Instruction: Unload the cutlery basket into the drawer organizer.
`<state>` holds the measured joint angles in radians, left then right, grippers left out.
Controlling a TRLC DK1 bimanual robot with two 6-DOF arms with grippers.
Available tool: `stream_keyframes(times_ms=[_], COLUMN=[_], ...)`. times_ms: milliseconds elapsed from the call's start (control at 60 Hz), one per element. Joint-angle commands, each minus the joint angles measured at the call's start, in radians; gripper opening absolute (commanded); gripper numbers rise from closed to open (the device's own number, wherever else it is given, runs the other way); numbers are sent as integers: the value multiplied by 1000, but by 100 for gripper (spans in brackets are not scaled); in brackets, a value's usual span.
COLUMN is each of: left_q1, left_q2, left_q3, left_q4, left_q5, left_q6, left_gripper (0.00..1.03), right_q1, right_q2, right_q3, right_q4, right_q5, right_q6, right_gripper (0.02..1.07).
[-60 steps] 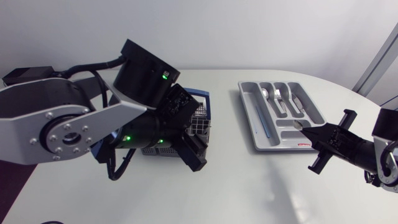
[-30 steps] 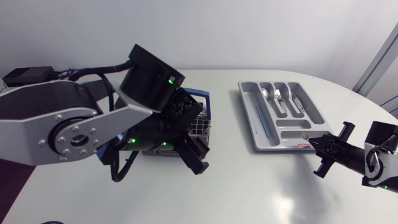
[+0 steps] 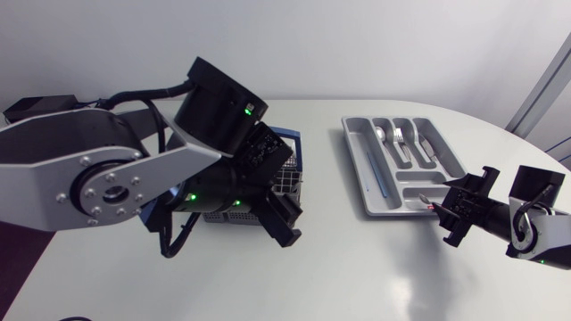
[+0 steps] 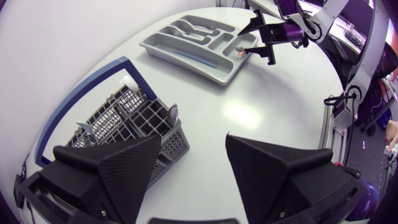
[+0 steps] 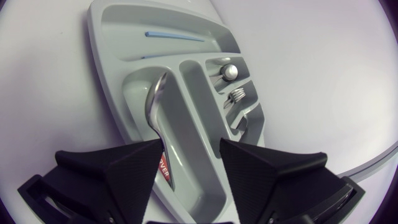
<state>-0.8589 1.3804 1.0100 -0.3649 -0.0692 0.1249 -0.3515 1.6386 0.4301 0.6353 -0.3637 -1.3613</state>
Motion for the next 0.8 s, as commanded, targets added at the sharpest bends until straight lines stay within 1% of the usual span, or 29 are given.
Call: stream_keyframes(times_ms=[0, 83, 300, 417, 500, 533, 650, 700, 783], left_q1=[-8, -9, -12, -12, -12, -12, -20, -23, -51], left_q2=[20, 22, 31, 32, 34, 40, 71, 88, 114], left_q3=[35, 38, 52, 64, 67, 70, 93, 102, 107], left_q4=[-12, -20, -32, -49, -51, -52, -68, -68, -65], left_q5=[-7, -7, -7, -6, -6, -6, -6, -9, -57], left_q6=[-24, -25, -28, -41, -42, -45, -62, -68, -64], left_gripper=[73, 73, 73, 73, 73, 73, 73, 73, 73], right_q1=[8, -3, -58, -119, -159, -165, -164, -158, -149], right_q2=[-34, -99, -210, -304, -338, -342, -364, -384, -413], right_q3=[-4, 1, 53, 121, 168, 176, 168, 153, 144], right_q4=[-20, -95, -276, -470, -571, -602, -669, -671, -711], right_q5=[11, 6, -50, -159, -238, -250, -259, -264, -282], right_q6=[2, 4, 1, 60, 133, 148, 197, 234, 278], right_gripper=[102, 102, 102, 102, 102, 102, 102, 102, 102])
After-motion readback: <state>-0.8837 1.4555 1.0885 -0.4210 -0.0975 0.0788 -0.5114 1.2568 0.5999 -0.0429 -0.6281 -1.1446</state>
